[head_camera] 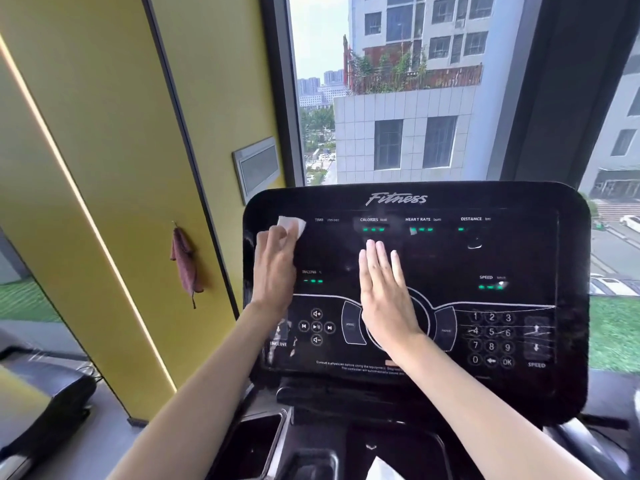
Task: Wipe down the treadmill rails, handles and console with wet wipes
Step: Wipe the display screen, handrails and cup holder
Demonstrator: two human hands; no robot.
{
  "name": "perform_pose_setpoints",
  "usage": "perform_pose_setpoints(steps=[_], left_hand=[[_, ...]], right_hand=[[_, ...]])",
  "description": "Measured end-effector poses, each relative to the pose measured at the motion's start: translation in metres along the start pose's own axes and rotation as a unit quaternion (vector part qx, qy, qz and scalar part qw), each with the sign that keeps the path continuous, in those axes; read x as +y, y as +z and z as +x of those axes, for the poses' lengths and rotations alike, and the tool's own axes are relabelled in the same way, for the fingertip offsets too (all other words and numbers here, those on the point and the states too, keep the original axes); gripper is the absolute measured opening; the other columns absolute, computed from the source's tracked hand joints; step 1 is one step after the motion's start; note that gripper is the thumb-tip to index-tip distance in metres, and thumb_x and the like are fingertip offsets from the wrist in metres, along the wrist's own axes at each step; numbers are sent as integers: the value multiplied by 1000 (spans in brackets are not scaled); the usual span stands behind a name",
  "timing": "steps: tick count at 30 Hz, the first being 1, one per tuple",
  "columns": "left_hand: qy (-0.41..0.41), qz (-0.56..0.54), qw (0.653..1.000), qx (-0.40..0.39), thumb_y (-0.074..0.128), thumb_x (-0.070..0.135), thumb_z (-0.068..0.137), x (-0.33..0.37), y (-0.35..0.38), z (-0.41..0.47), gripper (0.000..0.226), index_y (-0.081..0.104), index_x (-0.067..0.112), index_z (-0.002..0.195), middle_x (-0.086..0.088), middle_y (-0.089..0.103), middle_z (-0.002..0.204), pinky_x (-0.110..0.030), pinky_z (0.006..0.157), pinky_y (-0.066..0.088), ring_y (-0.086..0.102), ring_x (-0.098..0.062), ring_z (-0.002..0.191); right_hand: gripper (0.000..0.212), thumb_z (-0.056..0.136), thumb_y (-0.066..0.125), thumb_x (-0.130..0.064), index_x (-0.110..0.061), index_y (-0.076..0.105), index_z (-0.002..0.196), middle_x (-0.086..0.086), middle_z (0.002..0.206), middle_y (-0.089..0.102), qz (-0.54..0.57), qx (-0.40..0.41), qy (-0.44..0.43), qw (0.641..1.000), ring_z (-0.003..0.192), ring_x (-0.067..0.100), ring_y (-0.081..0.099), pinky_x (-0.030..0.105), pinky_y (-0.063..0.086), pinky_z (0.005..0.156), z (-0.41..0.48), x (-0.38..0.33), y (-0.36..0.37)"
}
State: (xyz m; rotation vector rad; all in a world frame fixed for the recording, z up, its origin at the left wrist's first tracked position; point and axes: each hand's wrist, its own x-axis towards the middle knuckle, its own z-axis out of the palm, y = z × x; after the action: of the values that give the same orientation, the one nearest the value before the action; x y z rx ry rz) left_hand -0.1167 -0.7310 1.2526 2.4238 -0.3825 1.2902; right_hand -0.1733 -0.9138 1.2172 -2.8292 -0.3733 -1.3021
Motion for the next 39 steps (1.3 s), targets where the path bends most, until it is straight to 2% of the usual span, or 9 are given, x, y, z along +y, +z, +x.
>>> perform_pose_setpoints(steps=[3,5,8,12,15,18,25,32,39], left_hand=[[-26,-61,998,-11,36,-24,68,31,5,-24,59,60,3,115,-8,49,104,-43,74,46,41,-29,91],[111,-97,987,-56,41,-4,90,48,13,-39,30,63,4,109,-4,51,103,-42,78,45,47,-26,89],[238,-40,970,-38,47,12,92,25,9,-32,35,56,13,126,-3,45,119,-36,90,41,46,-25,103],[-40,-79,996,29,33,-12,81,-18,-3,-11,68,55,31,128,-12,42,141,-47,96,45,40,-35,120],[25,-41,999,3,33,-30,67,-5,6,-29,77,51,2,135,-17,38,144,-46,86,47,37,-37,117],[154,-10,987,-55,31,-12,81,-4,8,-41,57,47,5,133,-20,41,137,-46,87,48,43,-38,115],[-34,-22,999,-4,41,-34,57,-17,-8,6,76,54,3,122,-14,46,115,-43,64,54,36,-29,100],[249,-38,966,-64,42,-11,78,-3,1,-49,50,55,2,124,-4,46,103,-39,65,49,42,-22,80],[-119,-91,984,92,47,-21,82,-11,-17,27,49,60,0,125,-22,51,104,-24,84,37,46,-32,99]], right_hand=[[62,79,13,7,17,37,136,35,144,33,-8,-5,8,1000,136,47,31,57,31,109,1,-3,-1],[61,81,14,6,16,36,137,34,146,31,-13,-10,7,1000,137,46,28,56,28,112,1,-3,-2],[56,88,9,10,16,34,138,34,146,29,-10,-4,-5,1000,138,46,28,57,27,112,0,1,1],[59,84,9,11,18,36,136,35,144,33,-6,5,3,1000,135,48,33,57,27,111,1,-1,2],[60,83,10,11,17,36,136,35,144,34,-6,5,13,1000,135,48,33,57,28,111,1,-3,2],[62,83,7,5,18,36,136,35,144,34,-8,-4,12,1000,135,48,32,58,30,110,0,-4,2],[58,82,19,6,17,38,135,35,142,36,-21,-6,11,1000,133,47,36,57,34,108,1,-5,-1],[55,81,28,9,17,37,135,35,143,35,-21,-7,10,1000,134,47,34,56,30,110,2,-4,-2],[60,77,43,7,17,38,136,35,143,36,-31,-21,13,999,134,47,34,56,29,111,3,-5,-4]])
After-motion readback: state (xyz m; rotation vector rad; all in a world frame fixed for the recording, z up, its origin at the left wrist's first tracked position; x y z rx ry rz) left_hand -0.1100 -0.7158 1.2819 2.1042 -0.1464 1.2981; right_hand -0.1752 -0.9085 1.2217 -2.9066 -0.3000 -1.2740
